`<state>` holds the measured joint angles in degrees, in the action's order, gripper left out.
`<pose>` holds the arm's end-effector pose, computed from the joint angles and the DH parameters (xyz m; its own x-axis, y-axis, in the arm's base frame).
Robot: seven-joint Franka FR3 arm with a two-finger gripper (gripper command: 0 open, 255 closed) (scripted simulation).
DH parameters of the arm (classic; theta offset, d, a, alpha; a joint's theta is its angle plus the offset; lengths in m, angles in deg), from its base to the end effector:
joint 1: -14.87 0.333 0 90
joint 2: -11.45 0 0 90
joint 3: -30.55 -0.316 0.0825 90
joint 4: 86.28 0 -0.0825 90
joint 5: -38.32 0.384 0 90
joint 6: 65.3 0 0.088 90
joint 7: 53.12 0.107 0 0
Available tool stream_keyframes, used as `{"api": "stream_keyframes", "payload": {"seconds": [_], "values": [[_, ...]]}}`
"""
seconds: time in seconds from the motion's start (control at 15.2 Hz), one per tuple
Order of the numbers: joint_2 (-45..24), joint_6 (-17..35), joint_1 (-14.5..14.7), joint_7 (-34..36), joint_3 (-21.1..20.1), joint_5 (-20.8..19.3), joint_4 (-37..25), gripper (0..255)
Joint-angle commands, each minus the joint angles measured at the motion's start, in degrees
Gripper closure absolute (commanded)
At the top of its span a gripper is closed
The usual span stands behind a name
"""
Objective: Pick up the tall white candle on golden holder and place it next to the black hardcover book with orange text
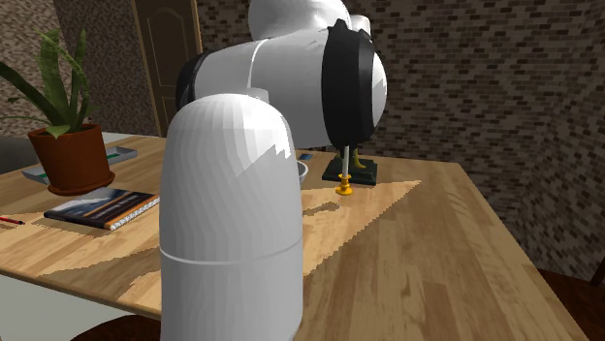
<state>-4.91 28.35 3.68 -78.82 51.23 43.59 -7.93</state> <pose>0.5645 -0.3026 0.5646 0.9950 -0.1000 -0.0040 -0.1000 -0.9950 0.0068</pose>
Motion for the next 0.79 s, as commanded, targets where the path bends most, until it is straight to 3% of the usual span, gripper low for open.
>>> {"api": "stream_keyframes", "payload": {"seconds": [0.0,0.59,0.73], "values": [[-0.43,-1.93,-0.16,0.04,0.01,0.14,-2.32,255],[-3.43,-10.33,-1.57,-0.25,0.13,1.23,-13.62,255],[0.32,-9.53,0.91,2.13,-0.41,-0.20,-9.28,255]]}}
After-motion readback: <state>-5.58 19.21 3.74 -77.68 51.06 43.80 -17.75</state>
